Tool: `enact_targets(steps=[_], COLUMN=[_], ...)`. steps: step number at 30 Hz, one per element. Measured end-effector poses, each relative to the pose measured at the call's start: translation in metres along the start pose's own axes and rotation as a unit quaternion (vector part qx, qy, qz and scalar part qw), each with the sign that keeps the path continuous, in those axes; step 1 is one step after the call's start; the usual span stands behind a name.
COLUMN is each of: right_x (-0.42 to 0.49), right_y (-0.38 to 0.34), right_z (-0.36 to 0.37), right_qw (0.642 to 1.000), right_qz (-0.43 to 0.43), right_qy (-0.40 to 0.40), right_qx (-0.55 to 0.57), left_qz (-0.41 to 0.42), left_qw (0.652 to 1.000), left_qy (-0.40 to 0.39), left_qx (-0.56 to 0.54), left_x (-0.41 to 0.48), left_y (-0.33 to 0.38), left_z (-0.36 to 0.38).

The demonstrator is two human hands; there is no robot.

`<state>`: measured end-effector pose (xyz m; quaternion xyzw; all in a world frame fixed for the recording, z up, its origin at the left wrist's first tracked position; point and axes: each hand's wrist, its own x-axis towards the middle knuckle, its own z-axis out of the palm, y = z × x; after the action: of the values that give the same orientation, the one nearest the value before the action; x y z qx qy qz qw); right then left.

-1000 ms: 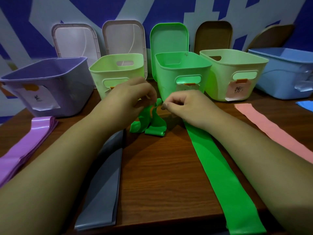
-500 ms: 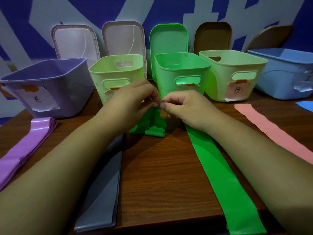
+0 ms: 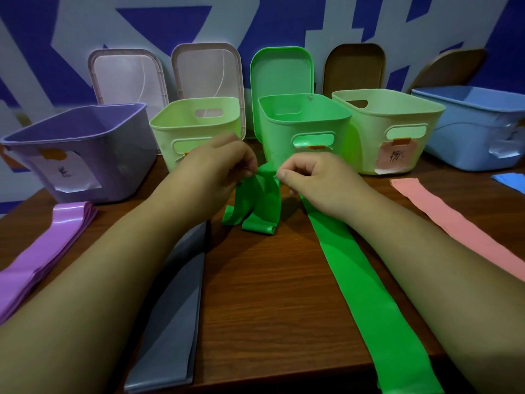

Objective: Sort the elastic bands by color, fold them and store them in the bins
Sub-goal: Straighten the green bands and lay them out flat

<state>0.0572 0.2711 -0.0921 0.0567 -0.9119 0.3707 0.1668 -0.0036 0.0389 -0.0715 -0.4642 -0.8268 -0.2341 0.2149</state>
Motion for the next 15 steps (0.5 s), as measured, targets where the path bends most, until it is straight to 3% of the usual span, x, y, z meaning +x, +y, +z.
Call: enact_targets(steps=[4, 9, 15], right_x=[0.003, 0.003, 0.002], right_y=[0.006, 0.012, 0.013], right_z=[-0.005, -0.016, -0.021], right_qw=[0.995, 0.979, 0.967], right_qz=[0.070, 0.132, 0.161], right_qy=[0.077, 0.157, 0.199], right_qx=[0.002, 0.008, 0.012], left_qz=[-0.030, -0.139, -0.215], left_qw=[0.999, 0.984, 0.962], left_qy=[0.013, 0.107, 0.164], left_qx=[-0.006, 0.026, 0.036], left_x=[-0.002, -0.004, -0.006], left_y=[0.003, -0.004, -0.005], left_z=[-0.009, -0.016, -0.014])
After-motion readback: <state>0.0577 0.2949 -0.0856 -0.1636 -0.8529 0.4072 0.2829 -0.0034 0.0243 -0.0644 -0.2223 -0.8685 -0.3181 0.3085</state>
